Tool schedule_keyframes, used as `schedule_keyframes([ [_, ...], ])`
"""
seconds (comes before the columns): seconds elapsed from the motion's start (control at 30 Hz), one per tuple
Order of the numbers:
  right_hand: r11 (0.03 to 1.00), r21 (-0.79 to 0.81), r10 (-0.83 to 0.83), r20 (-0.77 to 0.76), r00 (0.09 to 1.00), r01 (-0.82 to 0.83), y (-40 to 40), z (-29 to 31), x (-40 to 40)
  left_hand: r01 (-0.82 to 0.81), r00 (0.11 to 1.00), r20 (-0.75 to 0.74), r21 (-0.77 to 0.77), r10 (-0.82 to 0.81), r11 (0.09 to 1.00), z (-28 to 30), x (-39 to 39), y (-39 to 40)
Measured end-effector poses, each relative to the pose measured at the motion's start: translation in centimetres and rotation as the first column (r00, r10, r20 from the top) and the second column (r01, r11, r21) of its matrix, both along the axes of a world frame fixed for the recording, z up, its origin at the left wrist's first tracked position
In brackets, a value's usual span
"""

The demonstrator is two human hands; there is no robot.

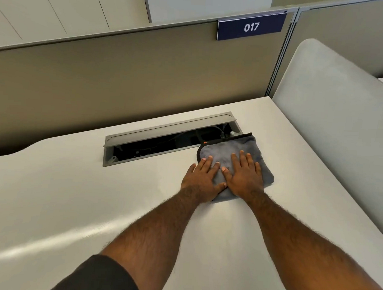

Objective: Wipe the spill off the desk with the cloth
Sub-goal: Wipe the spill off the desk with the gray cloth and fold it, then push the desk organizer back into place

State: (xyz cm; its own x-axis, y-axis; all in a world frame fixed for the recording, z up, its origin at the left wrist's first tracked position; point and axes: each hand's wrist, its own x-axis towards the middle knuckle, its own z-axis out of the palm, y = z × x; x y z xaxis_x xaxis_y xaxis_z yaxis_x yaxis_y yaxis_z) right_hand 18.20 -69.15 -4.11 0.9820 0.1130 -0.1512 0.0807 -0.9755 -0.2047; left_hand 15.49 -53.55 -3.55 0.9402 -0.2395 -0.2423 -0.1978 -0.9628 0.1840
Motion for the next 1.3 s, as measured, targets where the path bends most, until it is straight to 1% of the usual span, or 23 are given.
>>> schedule_keyframes([
  [0.1,1.0,-0.016,0.009,-0.102,0.995,-0.011,0.1,0.4,0.5,0.028,0.999,-0.043,0.044,-0.026,0.999,0.5,0.4,0.0],
  [0.17,1.0,0.007,-0.009,-0.154,0.988,0.011,0.4,1.3,0.9,0.018,0.998,-0.058,-0.015,-0.019,1.0,1.2,0.5,0.1],
  [0.2,0.999,0.025,-0.02,-0.148,0.989,0.024,0.8,2.0,1.0,-0.003,0.999,-0.044,-0.072,0.0,0.997,1.7,0.5,0.4],
  [0.27,0.999,0.047,-0.019,-0.082,0.996,0.023,1.7,3.0,0.8,-0.052,0.998,0.015,-0.182,0.056,0.982,2.6,0.4,1.4],
  [0.33,0.998,0.069,0.007,-0.009,1.0,-0.006,3.4,3.9,0.3,-0.08,0.991,0.09,-0.22,0.102,0.972,3.4,0.0,3.0],
  [0.4,0.993,0.118,0.029,0.027,0.999,-0.032,5.7,4.6,-0.4,-0.098,0.982,0.14,-0.201,0.128,0.975,4.0,-0.7,4.9],
  [0.53,0.979,0.193,0.06,0.021,0.998,-0.063,10.7,5.5,-2.2,-0.192,0.965,0.145,-0.165,0.217,0.967,4.4,-2.7,10.0],
  [0.77,0.948,0.236,0.211,0.037,0.977,-0.213,20.1,6.3,-7.7,-0.361,0.905,0.176,-0.167,0.388,0.918,4.6,-10.2,22.8],
  [0.9,0.912,0.279,0.29,0.086,0.953,-0.302,26.4,6.8,-11.4,-0.456,0.848,0.189,-0.216,0.495,0.863,4.5,-16.3,30.5],
  [1.03,0.865,0.32,0.383,0.077,0.92,-0.387,33.6,6.8,-15.4,-0.539,0.759,0.239,-0.289,0.605,0.791,4.6,-23.4,37.1],
  [1.1,0.841,0.341,0.421,0.076,0.904,-0.42,36.7,6.6,-17.3,-0.577,0.72,0.241,-0.313,0.651,0.755,4.4,-27.0,39.6],
  [1.3,0.741,0.393,0.577,0.045,0.816,-0.545,46.5,5.9,-23.6,-0.722,0.569,0.248,-0.305,0.784,0.621,3.3,-37.6,48.1],
])
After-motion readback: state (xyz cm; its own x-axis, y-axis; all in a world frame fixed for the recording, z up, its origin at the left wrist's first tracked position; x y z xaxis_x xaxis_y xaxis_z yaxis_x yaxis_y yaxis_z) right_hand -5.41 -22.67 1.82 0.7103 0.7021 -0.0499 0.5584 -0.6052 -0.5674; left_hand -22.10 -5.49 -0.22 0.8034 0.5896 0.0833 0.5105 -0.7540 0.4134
